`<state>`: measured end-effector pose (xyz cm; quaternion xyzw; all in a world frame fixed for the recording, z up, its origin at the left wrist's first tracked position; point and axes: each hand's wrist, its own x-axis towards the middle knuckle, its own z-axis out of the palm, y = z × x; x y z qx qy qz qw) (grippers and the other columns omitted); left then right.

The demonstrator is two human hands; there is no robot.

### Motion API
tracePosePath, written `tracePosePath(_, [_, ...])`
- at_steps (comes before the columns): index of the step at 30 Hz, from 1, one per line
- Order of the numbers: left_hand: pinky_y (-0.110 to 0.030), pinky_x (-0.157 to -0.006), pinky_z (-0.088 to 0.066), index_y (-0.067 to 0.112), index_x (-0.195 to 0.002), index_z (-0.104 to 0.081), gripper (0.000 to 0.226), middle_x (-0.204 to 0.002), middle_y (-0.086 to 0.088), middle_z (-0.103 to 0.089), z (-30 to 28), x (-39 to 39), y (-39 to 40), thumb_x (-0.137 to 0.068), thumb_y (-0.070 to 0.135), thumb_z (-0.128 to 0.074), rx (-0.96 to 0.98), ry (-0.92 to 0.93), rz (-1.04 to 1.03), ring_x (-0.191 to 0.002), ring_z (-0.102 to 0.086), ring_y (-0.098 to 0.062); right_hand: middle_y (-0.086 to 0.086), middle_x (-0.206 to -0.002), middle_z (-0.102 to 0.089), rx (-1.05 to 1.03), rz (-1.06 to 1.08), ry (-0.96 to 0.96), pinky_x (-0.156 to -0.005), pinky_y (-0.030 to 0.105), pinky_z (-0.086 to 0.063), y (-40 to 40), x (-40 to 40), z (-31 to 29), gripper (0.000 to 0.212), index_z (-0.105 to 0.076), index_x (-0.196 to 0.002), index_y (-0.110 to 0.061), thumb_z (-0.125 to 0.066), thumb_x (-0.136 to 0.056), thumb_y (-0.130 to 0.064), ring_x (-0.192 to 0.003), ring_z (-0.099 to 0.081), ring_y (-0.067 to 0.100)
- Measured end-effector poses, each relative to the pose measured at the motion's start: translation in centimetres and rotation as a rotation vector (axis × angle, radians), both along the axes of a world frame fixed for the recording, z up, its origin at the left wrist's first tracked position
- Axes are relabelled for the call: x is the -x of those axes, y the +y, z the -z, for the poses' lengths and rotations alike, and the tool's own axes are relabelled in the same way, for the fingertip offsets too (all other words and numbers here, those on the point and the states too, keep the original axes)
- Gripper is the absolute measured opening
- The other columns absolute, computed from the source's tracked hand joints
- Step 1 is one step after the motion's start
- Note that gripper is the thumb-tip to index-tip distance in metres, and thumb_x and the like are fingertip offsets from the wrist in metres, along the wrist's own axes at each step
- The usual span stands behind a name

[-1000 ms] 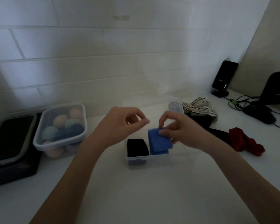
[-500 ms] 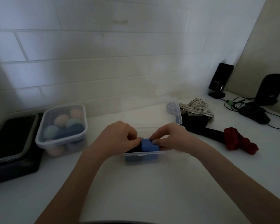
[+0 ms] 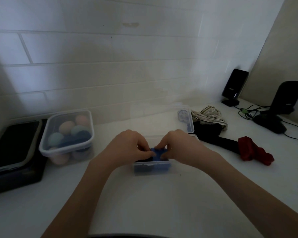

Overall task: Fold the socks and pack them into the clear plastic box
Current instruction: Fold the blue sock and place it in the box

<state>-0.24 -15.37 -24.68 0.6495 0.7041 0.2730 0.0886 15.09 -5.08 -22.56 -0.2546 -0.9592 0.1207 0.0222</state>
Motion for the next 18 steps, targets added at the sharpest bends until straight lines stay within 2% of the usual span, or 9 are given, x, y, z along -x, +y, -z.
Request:
tracePosePath(2, [-0.043,-0.062,-0.050,0.013,-0.062,-0.071,0.032,-0.062,-0.008,-0.068,0.3,0.2,0.2,-0.076,0.042,-0.069,0.022,0.024,-0.002,-0.060,-0.060,-0.026,0.001,-0.095,-0.073,0.071,-0.045,0.001,-0.054,0.008,-0.040,0.3,-0.2,0.0,0.030,-0.072,-0.106,-0.027,-0.073,-0.076,-0.032,-0.075,-0.062,0.012])
tracePosePath(4, [-0.042,-0.060,-0.045,0.006,-0.061,-0.067,0.043,-0.063,-0.017,-0.065,0.6,0.3,0.4,-0.079,0.044,-0.063,0.024,0.037,-0.004,-0.061,-0.058,-0.032,0.003,-0.094,-0.073,0.146,-0.048,-0.017,-0.071,0.026,-0.052,0.7,-0.4,0.0,0.028,-0.072,-0.104,-0.027,-0.071,-0.076,-0.031,-0.079,-0.066,0.017])
tracePosePath(5, [-0.042,-0.058,-0.044,0.003,-0.060,-0.065,0.047,-0.063,-0.019,-0.064,0.7,0.3,0.4,-0.081,0.044,-0.061,0.021,0.038,-0.002,-0.058,-0.056,-0.033,0.004,-0.093,-0.073,0.159,-0.050,-0.021,-0.074,0.030,-0.054,0.7,-0.3,0.0,0.027,-0.073,-0.102,-0.027,-0.070,-0.075,-0.029,-0.079,-0.066,0.018])
tracePosePath(9, [-0.037,-0.055,-0.036,0.001,-0.059,-0.063,0.048,-0.060,-0.021,-0.062,0.9,0.2,0.5,-0.084,0.042,-0.058,0.000,0.046,0.000,-0.050,-0.041,-0.020,0.007,-0.093,-0.071,0.100,-0.077,-0.009,-0.072,0.029,-0.049,0.5,0.4,0.2,0.030,-0.075,-0.097,-0.023,-0.073,-0.071,-0.038,-0.082,-0.063,0.024])
tracePosePath(11, [-0.034,-0.052,-0.032,0.002,-0.058,-0.062,0.045,-0.058,-0.019,-0.060,1.0,0.2,0.6,-0.084,0.038,-0.057,-0.018,0.050,-0.010,-0.049,-0.040,-0.018,0.006,-0.095,-0.071,0.069,-0.054,0.006,-0.068,0.029,-0.047,0.4,0.6,0.2,0.033,-0.074,-0.097,-0.028,-0.071,-0.069,-0.044,-0.086,-0.063,0.027])
tracePosePath(15, [-0.032,-0.053,-0.033,0.004,-0.058,-0.060,0.040,-0.056,-0.015,-0.061,1.3,0.1,0.8,-0.086,0.032,-0.055,-0.053,0.075,-0.049,-0.049,-0.045,-0.024,-0.003,-0.090,-0.072,0.007,-0.008,-0.041,-0.046,0.018,-0.032,0.5,0.5,0.2,0.033,-0.068,-0.101,-0.047,-0.066,-0.068,-0.054,-0.073,-0.064,0.019])
tracePosePath(18, [-0.035,-0.057,-0.038,0.004,-0.060,-0.063,0.039,-0.059,-0.015,-0.064,1.5,0.1,0.9,-0.086,0.031,-0.053,-0.066,0.075,-0.056,-0.054,-0.054,-0.028,-0.009,-0.096,-0.072,0.010,0.001,-0.100,-0.048,0.016,-0.035,0.8,0.4,0.0,0.037,-0.064,-0.104,-0.053,-0.068,-0.067,-0.057,-0.081,-0.065,0.017])
